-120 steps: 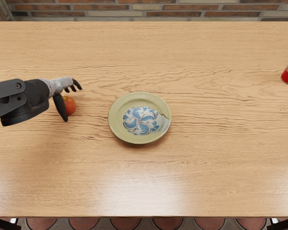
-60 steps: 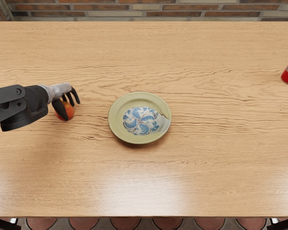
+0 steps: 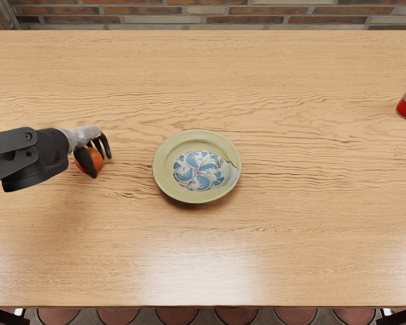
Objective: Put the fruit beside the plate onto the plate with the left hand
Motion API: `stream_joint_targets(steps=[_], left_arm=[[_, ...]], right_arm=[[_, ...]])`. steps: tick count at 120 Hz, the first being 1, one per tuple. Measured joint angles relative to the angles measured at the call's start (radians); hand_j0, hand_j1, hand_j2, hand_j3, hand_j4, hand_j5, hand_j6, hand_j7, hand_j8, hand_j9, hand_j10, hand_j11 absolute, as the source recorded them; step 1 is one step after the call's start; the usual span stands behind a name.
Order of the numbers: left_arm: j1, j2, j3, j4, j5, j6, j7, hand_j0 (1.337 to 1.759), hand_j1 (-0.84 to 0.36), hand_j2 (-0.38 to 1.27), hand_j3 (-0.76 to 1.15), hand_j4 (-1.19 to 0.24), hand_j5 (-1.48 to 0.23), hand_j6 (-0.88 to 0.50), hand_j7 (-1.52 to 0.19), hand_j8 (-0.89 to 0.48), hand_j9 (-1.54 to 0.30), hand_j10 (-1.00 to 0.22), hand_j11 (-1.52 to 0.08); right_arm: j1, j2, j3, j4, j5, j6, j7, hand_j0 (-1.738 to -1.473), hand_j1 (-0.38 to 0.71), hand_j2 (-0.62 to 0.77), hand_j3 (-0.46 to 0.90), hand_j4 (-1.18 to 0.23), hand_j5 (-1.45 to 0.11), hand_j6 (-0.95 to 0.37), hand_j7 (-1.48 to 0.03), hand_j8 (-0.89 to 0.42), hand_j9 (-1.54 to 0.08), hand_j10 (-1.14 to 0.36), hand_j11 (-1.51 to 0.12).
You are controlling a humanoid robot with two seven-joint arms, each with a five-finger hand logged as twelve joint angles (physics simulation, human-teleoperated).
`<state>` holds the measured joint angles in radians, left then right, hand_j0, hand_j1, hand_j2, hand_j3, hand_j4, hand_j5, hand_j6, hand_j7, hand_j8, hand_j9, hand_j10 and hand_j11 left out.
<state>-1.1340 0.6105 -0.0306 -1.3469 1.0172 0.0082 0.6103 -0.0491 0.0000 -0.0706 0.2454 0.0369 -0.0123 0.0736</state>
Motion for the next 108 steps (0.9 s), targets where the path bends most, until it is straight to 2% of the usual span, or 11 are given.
stream_joint_targets(steps=[4,25,32,34,41,44,52,55,72,87,108], left_arm=[[0.000,0.000,0.000,0.000,0.000,0.000,0.000,1.648,-0.29,0.24,0.00,-0.68,-0.80,-0.55,-0.83,-0.40,-0.86,-0.51,-0.89],[0.001,0.000,0.002,0.002,-0.001,-0.002,0.001,1.647,-0.30,0.25,0.00,-0.69,-0.84,-0.54,-0.86,-0.39,-0.88,-0.50,-0.91],[0.012,0.000,0.000,0.002,0.011,0.001,0.001,1.642,-0.34,0.29,0.00,-0.73,-0.80,-0.54,-0.85,-0.40,-0.88,-0.48,-0.94],[0.013,0.000,0.000,0.002,0.013,0.002,0.001,1.640,-0.39,0.43,0.00,-0.73,-0.80,-0.52,-0.87,-0.39,-0.89,-0.47,-0.95],[0.013,0.000,-0.001,0.002,0.008,-0.002,0.001,1.632,-0.56,0.64,0.00,-0.72,-0.86,-0.42,-0.93,-0.28,-0.94,-0.41,-1.00],[0.014,0.000,-0.002,0.002,0.007,-0.002,0.001,1.630,-0.61,0.65,0.00,-0.72,-0.88,-0.38,-0.95,-0.25,-0.96,-0.38,-1.01],[0.011,0.000,-0.008,0.002,-0.003,-0.004,0.000,1.628,-0.69,0.83,0.00,-0.70,-0.94,-0.32,-0.99,-0.18,-0.98,-0.32,-1.02],[0.011,0.001,-0.017,0.002,-0.010,-0.005,0.000,1.629,-0.65,0.75,0.00,-0.70,-0.95,-0.32,-0.99,-0.17,-0.99,-0.28,-1.02],[0.011,0.009,-0.132,0.002,-0.084,-0.012,0.001,1.637,-0.49,0.48,0.00,-0.70,-0.99,-0.41,-1.00,-0.26,-1.00,-0.33,-1.00],[0.005,-0.002,-0.238,0.002,-0.159,-0.017,0.001,1.641,-0.43,0.46,0.00,-0.70,-1.01,-0.47,-1.00,-0.30,-1.00,-0.36,-1.00],[-0.007,-0.097,-0.328,0.001,-0.223,-0.031,0.001,1.645,-0.34,0.28,0.00,-0.72,-1.01,-0.56,-1.00,-0.37,-1.00,-0.39,-1.00]], right_arm=[[0.000,0.000,0.000,0.000,0.000,0.000,0.000,-1.658,-0.34,0.00,0.00,-0.01,-0.01,-0.01,-0.01,-0.01,-0.01,-0.01,-0.01],[0.000,0.000,0.000,0.000,0.000,0.000,0.000,-1.658,-0.34,0.00,0.00,-0.01,-0.01,-0.01,-0.01,-0.01,-0.01,-0.01,-0.01],[0.000,0.000,0.000,0.000,0.000,0.000,0.000,-1.658,-0.34,0.00,0.00,-0.01,-0.01,-0.01,-0.01,-0.01,-0.01,-0.01,-0.01],[0.000,0.000,0.000,0.000,0.000,0.000,0.000,-1.658,-0.34,0.00,0.00,-0.01,-0.01,-0.01,-0.01,-0.01,-0.01,-0.01,-0.01],[0.000,0.000,0.000,0.000,0.000,0.000,0.000,-1.658,-0.34,0.00,0.00,-0.01,-0.01,-0.01,-0.01,-0.01,-0.01,-0.01,-0.01],[0.000,0.000,0.000,0.000,0.000,0.000,0.000,-1.658,-0.34,0.00,0.00,-0.01,-0.01,-0.01,-0.01,-0.01,-0.01,-0.01,-0.01],[0.000,0.000,0.000,0.000,0.000,0.000,0.000,-1.658,-0.34,0.00,0.00,-0.01,-0.01,-0.01,-0.01,-0.01,-0.01,-0.01,-0.01],[0.000,0.000,0.000,0.000,0.000,0.000,0.000,-1.658,-0.34,0.00,0.00,-0.01,-0.01,-0.01,-0.01,-0.01,-0.01,-0.01,-0.01],[0.000,0.000,0.000,0.000,0.000,0.000,0.000,-1.658,-0.34,0.00,0.00,-0.01,-0.01,-0.01,-0.01,-0.01,-0.01,-0.01,-0.01],[0.000,0.000,0.000,0.000,0.000,0.000,0.000,-1.658,-0.34,0.00,0.00,-0.01,-0.01,-0.01,-0.01,-0.01,-0.01,-0.01,-0.01],[0.000,0.000,0.000,0.000,0.000,0.000,0.000,-1.658,-0.34,0.00,0.00,-0.01,-0.01,-0.01,-0.01,-0.01,-0.01,-0.01,-0.01]])
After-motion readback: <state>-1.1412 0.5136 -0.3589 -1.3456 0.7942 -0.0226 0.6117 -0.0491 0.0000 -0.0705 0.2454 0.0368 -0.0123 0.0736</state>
